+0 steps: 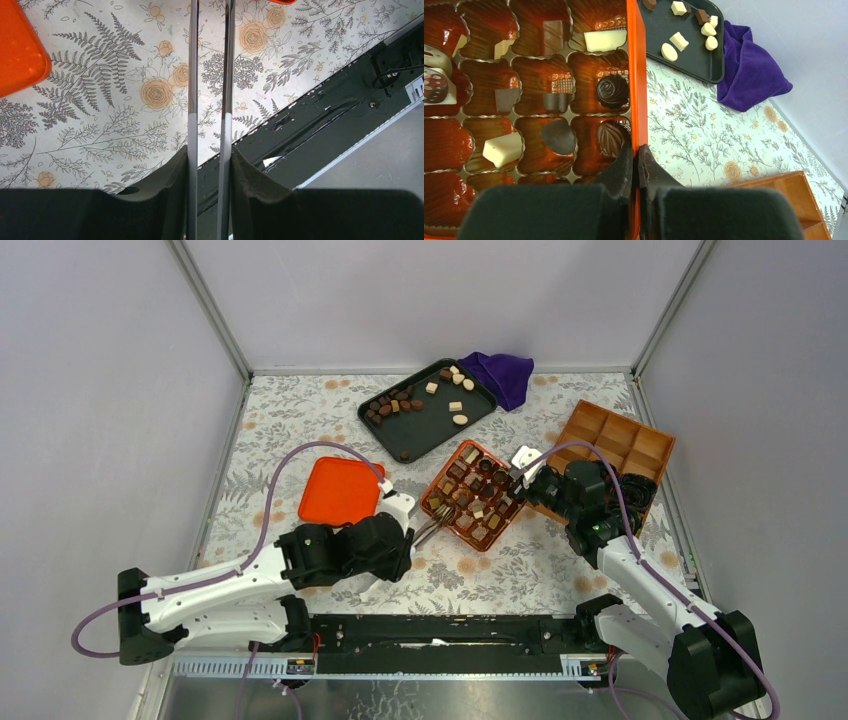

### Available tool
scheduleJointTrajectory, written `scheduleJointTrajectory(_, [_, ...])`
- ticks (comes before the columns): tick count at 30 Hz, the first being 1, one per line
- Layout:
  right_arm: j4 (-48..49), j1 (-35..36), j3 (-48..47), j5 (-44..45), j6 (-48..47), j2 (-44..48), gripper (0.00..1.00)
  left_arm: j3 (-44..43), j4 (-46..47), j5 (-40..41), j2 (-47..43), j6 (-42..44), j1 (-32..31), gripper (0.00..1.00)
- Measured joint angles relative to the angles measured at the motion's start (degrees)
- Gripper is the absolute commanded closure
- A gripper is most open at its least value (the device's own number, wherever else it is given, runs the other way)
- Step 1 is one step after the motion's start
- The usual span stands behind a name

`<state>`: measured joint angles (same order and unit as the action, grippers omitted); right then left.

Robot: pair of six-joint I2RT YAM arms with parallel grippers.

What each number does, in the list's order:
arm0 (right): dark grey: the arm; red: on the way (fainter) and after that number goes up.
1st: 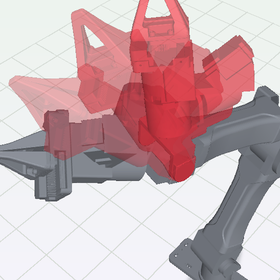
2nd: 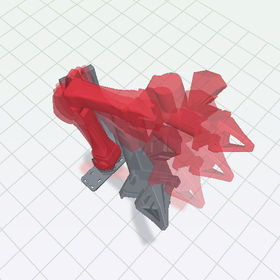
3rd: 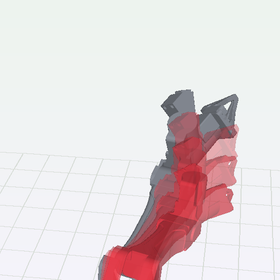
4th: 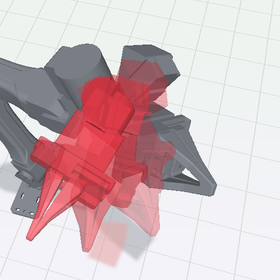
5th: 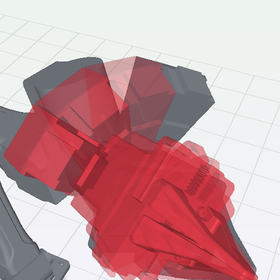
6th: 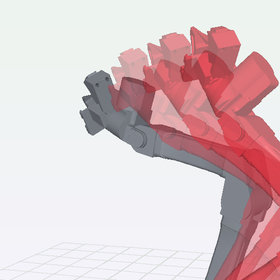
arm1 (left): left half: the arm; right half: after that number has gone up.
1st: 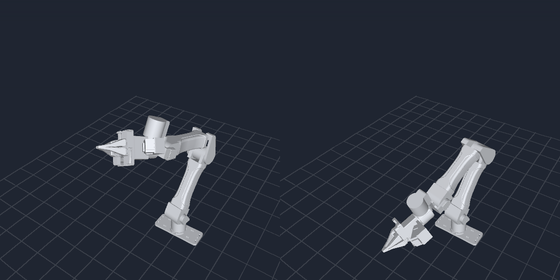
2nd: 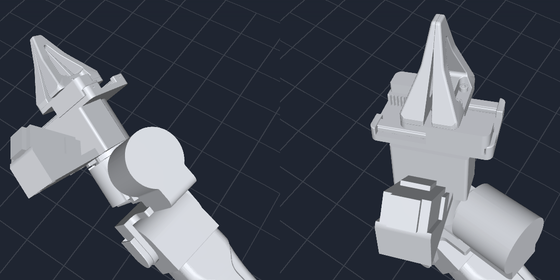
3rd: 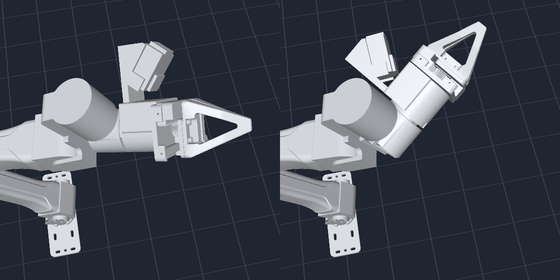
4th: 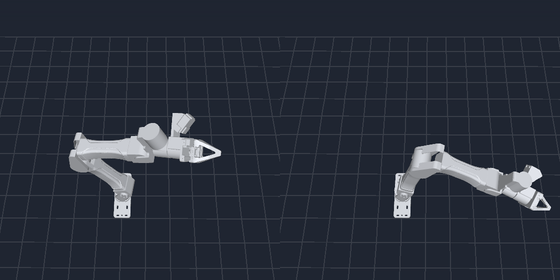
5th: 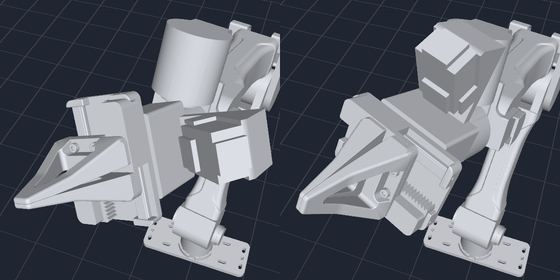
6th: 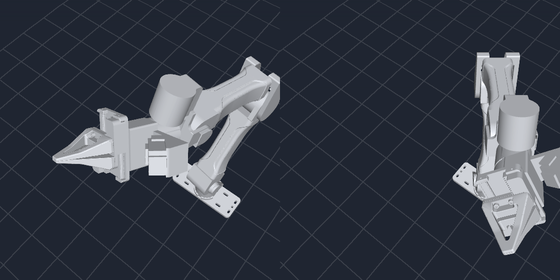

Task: Pack the chocolate
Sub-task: Place the fake chocolate in the packing box.

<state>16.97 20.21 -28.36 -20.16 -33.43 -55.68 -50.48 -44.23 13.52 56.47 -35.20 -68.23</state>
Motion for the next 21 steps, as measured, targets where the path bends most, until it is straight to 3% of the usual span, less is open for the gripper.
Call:
scheduleJointTrajectory(10, [0.0,0.0,0.0,0.0,-0.07,0.0,1.0,-0.22,-0.02,0.04,0.46,-0.02,0.0,0.58])
scheduleJointTrajectory(21, [-0.02,0.0,0.0,-0.07,-0.2,-0.04,1.0,-1.29,-0.37,0.96,-0.9,-0.04,0.0,0.64])
